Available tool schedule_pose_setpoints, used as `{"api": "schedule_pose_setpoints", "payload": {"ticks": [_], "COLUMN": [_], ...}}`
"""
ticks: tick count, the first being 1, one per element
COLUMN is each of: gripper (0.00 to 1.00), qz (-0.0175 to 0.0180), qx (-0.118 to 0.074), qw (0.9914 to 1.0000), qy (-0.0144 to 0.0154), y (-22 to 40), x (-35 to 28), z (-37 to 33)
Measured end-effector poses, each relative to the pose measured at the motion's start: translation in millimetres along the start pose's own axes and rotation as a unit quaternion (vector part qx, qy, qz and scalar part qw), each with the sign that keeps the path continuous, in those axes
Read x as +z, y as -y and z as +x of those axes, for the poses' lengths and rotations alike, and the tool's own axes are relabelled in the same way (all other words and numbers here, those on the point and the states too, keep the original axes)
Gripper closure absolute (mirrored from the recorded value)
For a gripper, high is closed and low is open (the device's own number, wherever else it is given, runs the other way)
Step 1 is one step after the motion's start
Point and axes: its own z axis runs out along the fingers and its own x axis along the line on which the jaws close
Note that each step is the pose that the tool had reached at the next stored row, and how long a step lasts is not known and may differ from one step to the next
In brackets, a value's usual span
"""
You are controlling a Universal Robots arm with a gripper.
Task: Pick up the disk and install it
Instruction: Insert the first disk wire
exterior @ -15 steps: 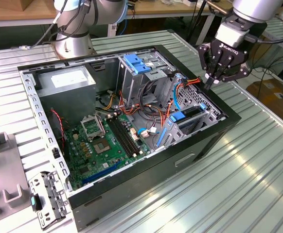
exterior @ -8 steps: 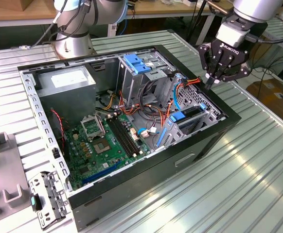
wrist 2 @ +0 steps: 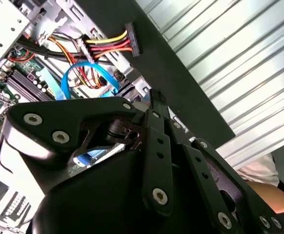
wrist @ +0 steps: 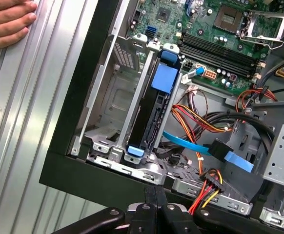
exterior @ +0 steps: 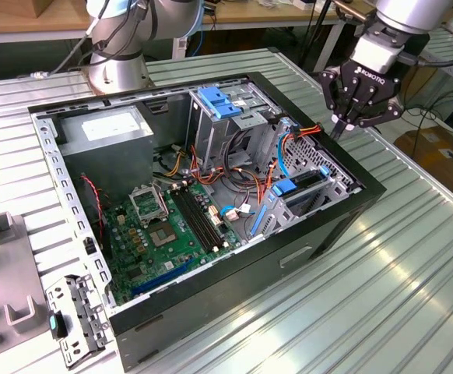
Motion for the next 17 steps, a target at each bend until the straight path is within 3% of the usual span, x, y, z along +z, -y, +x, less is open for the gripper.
{"api": "schedule_pose_setpoints", "payload": {"ticks": [3,9,17], "gripper": [0.89,0.89,0.89], "qz": [0.0000,-0.0005,-0.0007], "qx": [-0.001,-0.002,-0.002], "qw": [1.00000,1.00000,1.00000], "qy": [-0.0002,-0.0016,-0.0020], "y": [5.0,8.1,8.5], "x": [-0.1,-0.2,-0.2], "z": [-7.0,-15.0,-16.1]}}
